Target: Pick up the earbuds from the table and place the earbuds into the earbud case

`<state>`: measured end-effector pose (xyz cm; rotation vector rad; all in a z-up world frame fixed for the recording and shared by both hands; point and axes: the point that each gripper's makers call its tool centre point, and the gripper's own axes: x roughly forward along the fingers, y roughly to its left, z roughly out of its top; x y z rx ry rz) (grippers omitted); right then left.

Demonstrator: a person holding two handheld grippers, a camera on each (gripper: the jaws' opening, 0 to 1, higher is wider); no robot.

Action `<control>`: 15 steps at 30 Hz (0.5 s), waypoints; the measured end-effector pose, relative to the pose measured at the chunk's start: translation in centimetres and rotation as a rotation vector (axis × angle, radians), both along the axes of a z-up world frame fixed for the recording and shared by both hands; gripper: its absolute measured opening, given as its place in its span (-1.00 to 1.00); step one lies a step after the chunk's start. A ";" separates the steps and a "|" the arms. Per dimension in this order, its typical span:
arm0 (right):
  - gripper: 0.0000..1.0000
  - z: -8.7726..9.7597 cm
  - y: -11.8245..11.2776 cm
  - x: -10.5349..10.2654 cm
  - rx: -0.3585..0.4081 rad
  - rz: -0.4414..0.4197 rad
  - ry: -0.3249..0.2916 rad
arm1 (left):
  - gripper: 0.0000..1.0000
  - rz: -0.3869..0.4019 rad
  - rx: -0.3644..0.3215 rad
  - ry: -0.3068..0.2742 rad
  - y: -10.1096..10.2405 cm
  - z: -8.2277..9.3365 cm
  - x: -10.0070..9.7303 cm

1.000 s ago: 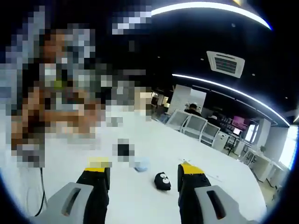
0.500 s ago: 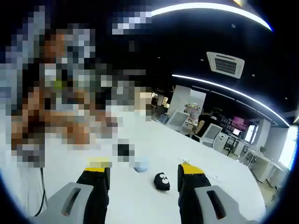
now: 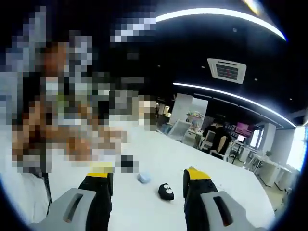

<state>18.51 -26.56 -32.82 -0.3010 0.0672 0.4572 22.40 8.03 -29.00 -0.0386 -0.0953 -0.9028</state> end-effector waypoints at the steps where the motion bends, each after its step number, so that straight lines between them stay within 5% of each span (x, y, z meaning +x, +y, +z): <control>1: 0.14 0.0 0.0 -0.1 -0.007 0.000 0.000 | 0.17 -0.004 0.000 0.007 -0.1 -0.1 0.1; 15: 0.15 0.1 1.2 -0.3 -0.006 0.039 -0.008 | 0.18 0.005 0.022 0.025 0.2 -0.6 0.7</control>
